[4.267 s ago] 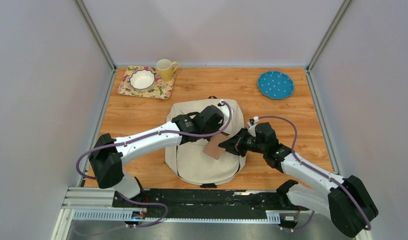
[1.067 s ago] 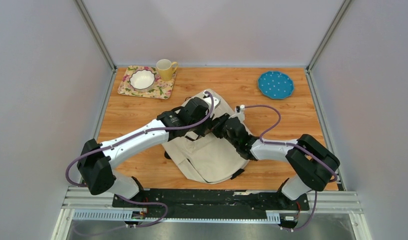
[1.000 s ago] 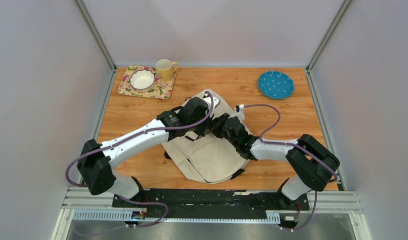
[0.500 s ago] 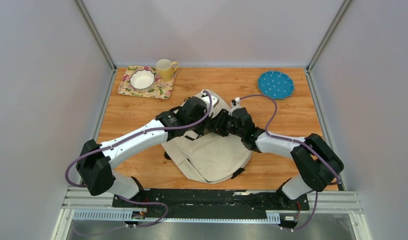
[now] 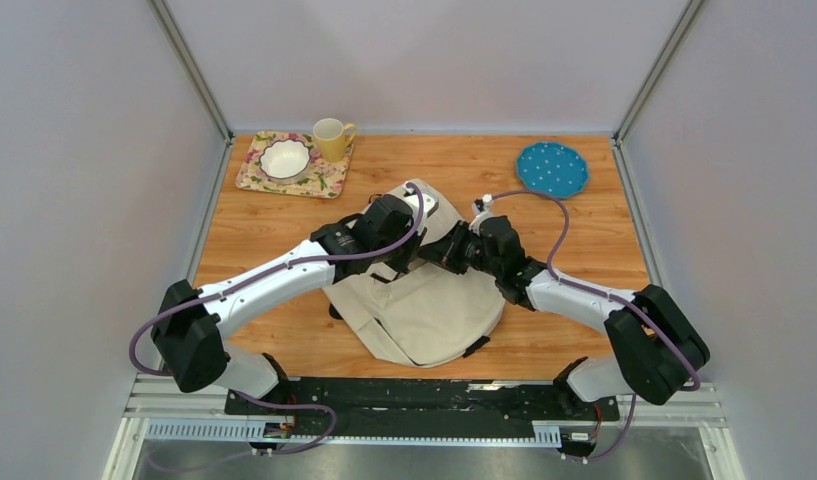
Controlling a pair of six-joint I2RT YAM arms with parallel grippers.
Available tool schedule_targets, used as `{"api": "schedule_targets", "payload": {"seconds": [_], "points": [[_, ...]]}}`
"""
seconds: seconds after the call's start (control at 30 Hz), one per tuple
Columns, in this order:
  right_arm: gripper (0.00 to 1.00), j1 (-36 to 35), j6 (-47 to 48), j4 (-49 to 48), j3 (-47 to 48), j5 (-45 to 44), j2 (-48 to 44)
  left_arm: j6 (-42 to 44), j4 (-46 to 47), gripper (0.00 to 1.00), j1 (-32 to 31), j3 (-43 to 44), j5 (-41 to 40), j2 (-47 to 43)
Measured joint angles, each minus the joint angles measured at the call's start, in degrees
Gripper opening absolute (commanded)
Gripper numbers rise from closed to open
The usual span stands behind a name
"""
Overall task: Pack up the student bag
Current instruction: Place the stationery in the student bag.
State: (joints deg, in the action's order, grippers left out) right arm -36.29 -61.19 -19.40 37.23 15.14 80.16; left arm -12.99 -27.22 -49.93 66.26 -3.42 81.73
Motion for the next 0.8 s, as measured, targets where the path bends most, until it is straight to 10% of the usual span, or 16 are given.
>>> {"api": "schedule_targets", "payload": {"seconds": [0.8], "points": [[0.07, -3.3, -1.1, 1.7, 5.7, -5.3, 9.8, 0.0, 0.1, 0.01, 0.2, -0.8, -0.3, 0.0]]}}
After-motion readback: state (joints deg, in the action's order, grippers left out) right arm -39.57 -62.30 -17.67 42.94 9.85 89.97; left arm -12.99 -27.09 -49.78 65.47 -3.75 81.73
